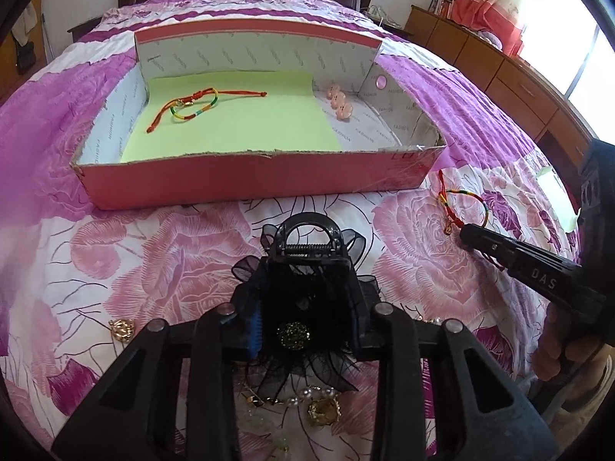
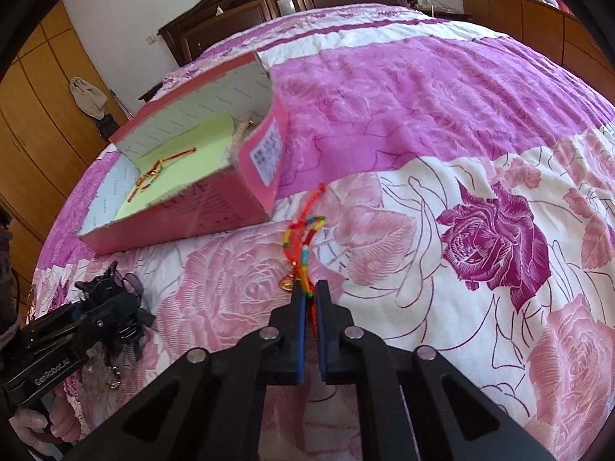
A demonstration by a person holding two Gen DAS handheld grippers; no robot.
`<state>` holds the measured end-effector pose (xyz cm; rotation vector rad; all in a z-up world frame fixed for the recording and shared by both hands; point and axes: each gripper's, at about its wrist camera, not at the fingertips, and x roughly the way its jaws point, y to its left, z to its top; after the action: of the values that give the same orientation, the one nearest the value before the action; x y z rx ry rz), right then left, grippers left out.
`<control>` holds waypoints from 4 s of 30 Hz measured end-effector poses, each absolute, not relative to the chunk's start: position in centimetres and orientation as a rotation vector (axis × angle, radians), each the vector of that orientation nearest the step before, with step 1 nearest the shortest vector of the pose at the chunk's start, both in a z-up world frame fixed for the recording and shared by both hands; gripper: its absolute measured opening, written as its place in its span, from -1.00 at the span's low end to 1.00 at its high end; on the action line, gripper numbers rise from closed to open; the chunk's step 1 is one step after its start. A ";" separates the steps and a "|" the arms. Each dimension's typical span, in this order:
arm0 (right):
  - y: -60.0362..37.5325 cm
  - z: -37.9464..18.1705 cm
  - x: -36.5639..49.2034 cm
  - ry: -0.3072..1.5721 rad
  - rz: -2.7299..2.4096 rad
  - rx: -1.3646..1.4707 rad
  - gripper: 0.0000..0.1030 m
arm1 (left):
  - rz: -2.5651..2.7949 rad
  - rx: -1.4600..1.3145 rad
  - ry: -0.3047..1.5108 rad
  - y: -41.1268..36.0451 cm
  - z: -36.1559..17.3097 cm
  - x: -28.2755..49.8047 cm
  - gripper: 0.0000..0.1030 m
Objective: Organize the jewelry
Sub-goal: 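Carry the black bow and rainbow bracelet into the box and lower them, then open both tools to release the items and withdraw from the box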
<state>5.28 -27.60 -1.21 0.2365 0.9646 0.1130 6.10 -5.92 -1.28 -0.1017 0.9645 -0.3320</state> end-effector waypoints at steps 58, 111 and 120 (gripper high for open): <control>-16.8 4.1 10.3 0.615 0.277 0.054 -0.88 | -0.132 -0.027 0.569 -1.9 3.4 10.2 -0.52; -17.0 3.9 13.4 0.745 0.268 0.123 -0.46 | -0.120 -0.124 0.640 1.2 3.3 12.1 -0.32; -17.2 4.8 10.2 0.789 0.291 0.114 -0.45 | -0.126 -0.090 0.679 1.1 4.0 9.1 -0.32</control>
<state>10.19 -17.16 4.80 0.1138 0.7893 0.2915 9.07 1.14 4.02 -0.0896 0.6794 -0.1264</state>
